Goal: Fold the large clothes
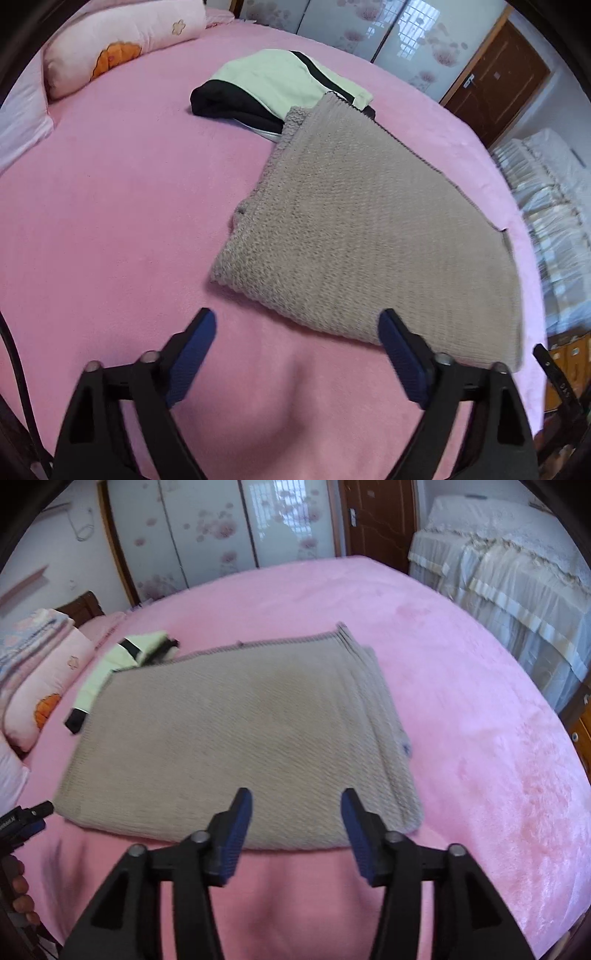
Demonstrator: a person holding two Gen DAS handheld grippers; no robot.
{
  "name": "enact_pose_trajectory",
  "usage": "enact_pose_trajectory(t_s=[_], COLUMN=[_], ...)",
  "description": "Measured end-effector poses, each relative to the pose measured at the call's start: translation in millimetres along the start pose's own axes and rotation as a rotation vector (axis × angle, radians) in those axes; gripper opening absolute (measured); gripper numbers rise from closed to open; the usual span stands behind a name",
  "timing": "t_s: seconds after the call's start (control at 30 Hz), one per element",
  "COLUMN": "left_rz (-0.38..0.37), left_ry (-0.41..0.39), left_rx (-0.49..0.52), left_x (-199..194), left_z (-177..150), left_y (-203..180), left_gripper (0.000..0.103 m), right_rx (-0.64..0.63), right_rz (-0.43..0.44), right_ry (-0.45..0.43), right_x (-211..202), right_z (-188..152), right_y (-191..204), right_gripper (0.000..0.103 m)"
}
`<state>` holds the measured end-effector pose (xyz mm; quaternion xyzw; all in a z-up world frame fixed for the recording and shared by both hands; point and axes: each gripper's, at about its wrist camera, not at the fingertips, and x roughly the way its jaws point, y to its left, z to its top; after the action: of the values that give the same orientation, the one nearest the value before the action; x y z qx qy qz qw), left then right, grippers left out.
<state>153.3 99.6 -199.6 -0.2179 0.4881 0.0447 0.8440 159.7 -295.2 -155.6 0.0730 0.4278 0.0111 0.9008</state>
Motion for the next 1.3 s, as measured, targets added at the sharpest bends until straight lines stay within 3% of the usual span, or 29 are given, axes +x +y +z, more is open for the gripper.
enact_pose_trajectory(t_s=[0.13,0.33,0.53,0.67,0.77,0.87,0.9,0.93,1.0,1.03,1.17,1.3], left_rz=[-0.122,-0.224,-0.28,-0.284,-0.289,-0.282,-0.279,-0.292,-0.308,-0.313,-0.286,-0.32], left_ry=[0.017,0.006,-0.074,-0.159,-0.175,-0.186,-0.188,-0.19,-0.186,-0.188,-0.265,-0.343], left_rx=[-0.128,-0.218,-0.254,-0.227,-0.227,-0.246,-0.254,-0.262,-0.283,-0.291,-0.214,-0.155], left_x=[-9,16,57,73,88,101,104,106,108,107,78,45], left_z=[-10,-31,-26,-5,14,32,38,43,50,52,55,63], left_y=[16,33,46,41,39,39,39,39,40,40,16,-16], left_gripper=[0.098,0.098,0.097,0.094,0.089,0.073,0.059,0.038,0.022,0.02,0.017,0.017], right_rx=[-0.029,-0.062,-0.08,-0.114,-0.127,-0.129,-0.13,-0.133,-0.148,-0.155,-0.227,-0.251], right_rz=[0.05,0.079,0.105,0.092,0.08,0.071,0.069,0.067,0.063,0.059,0.034,0.022], right_ry=[-0.088,-0.155,-0.117,-0.111,-0.1,-0.086,-0.081,-0.078,-0.067,-0.064,-0.02,-0.009], right_x=[-27,-35,-17,-7,3,16,20,24,35,40,72,109], right_z=[11,9,0,-4,-3,-1,0,1,6,8,26,38], right_y=[33,69,84,89,91,92,93,94,97,98,116,129], right_gripper=[0.055,0.055,0.055,0.055,0.055,0.055,0.055,0.055,0.055,0.053,0.018,0.011])
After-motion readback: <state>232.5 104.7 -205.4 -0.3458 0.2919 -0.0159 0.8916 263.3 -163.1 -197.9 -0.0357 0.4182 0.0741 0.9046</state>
